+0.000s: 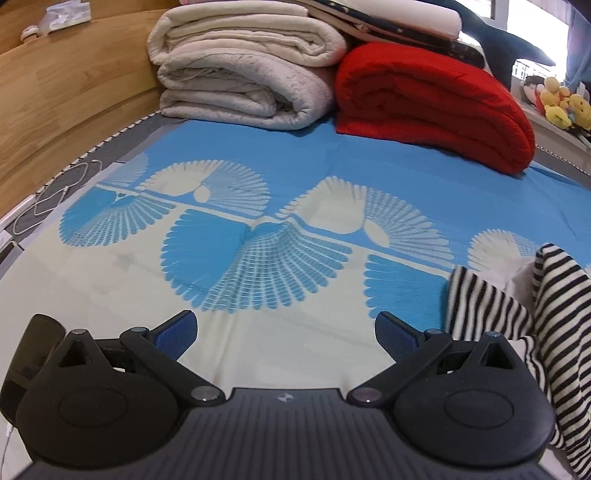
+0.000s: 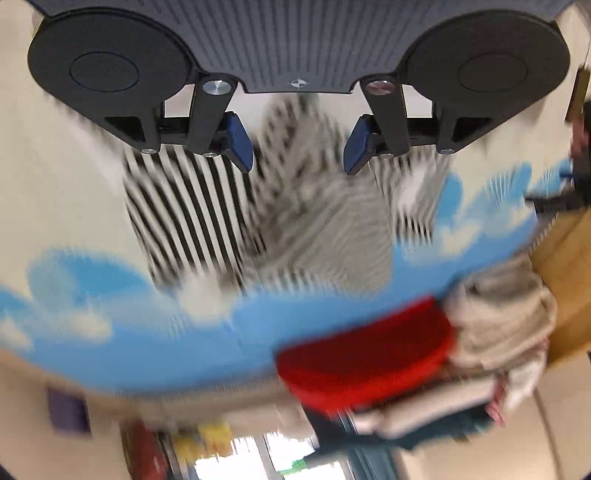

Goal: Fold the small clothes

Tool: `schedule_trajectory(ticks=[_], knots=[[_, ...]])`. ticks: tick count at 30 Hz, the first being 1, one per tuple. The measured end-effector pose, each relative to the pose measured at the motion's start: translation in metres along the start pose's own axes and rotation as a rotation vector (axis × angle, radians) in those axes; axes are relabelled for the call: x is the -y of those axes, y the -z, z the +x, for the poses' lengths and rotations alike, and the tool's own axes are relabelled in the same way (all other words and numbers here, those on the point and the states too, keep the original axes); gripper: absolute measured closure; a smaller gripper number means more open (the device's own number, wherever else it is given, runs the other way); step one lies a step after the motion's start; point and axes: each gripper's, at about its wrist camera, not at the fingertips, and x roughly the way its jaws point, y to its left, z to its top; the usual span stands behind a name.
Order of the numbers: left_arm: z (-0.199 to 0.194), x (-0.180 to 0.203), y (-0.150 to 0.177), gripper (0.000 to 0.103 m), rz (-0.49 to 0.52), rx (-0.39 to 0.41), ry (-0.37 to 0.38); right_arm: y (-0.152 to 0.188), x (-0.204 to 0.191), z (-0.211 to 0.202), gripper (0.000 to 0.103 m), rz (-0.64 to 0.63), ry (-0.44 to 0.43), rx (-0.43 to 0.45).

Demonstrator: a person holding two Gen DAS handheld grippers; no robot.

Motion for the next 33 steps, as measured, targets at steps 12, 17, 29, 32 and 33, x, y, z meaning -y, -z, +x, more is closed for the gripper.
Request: schedule_trajectory(ticks=[12,17,29,32,33], knots=[[0.014,0.026,0.009,0.000,0.103,-0.008,0.015,0.011,0.007,0.180,0.047,-0.186,0.127,-0.226],[0.010,0.033,0.012,0.000,0.137,0.024,0.050,0.005,-0.010,0.156,0.045,-0.243,0.112,-0.143],[-0.014,0.067,0.016,0.001,0.185,0.079,0.267,-0.027,0.010,0.102,0.036,-0.030,0.088,0.074],[-0.026,0.080,0.000,0.000,0.138,0.083,0.404,-0.044,0.049,0.108,0.037,0.194,0.073,0.056],[-0.026,0.090,-0.007,0.000,0.128,0.079,0.430,-0.051,0.064,0.111,0.037,0.273,0.056,0.049]])
